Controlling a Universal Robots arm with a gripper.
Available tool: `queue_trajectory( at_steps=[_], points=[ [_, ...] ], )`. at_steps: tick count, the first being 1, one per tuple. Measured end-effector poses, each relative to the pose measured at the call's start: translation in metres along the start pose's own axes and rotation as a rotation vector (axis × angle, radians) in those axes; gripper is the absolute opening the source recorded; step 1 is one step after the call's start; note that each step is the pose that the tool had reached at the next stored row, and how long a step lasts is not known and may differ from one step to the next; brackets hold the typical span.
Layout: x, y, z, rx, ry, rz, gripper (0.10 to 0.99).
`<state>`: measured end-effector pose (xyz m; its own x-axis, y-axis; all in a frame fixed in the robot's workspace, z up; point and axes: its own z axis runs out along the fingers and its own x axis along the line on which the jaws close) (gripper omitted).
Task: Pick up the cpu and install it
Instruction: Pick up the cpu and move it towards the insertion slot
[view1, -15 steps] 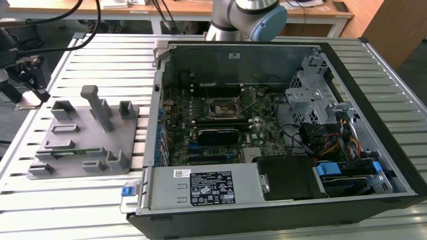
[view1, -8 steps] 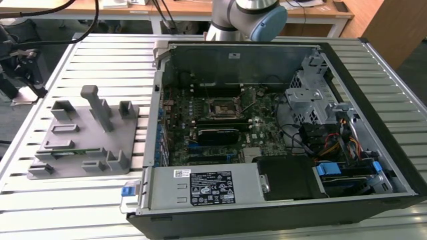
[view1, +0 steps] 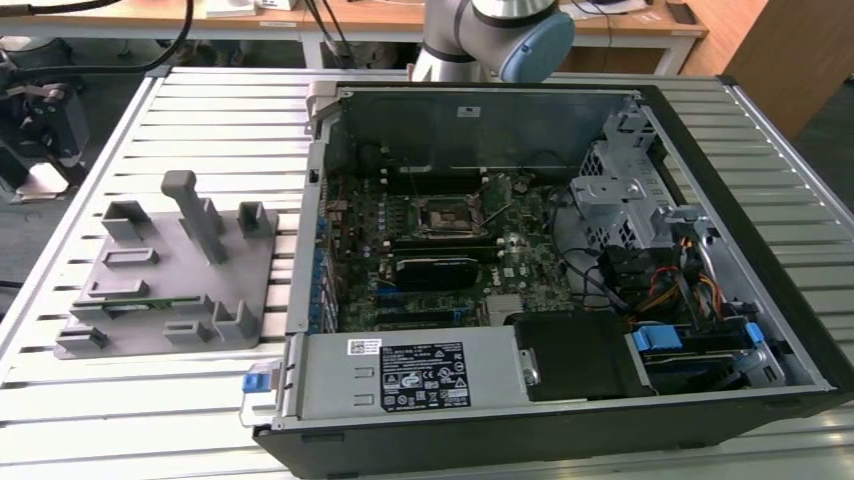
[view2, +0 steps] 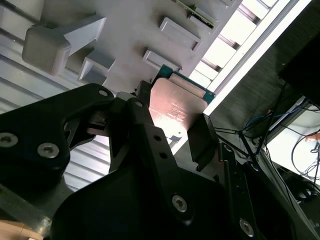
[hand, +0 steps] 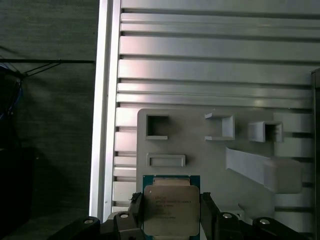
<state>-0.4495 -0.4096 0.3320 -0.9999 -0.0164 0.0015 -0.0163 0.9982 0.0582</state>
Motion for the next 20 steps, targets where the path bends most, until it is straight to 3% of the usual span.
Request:
queue_trajectory(
  at_steps=[20],
  points=[
    [0.0000, 0.0047, -0.0306, 0.000, -0.0019, 0.000, 0.541]
  ],
)
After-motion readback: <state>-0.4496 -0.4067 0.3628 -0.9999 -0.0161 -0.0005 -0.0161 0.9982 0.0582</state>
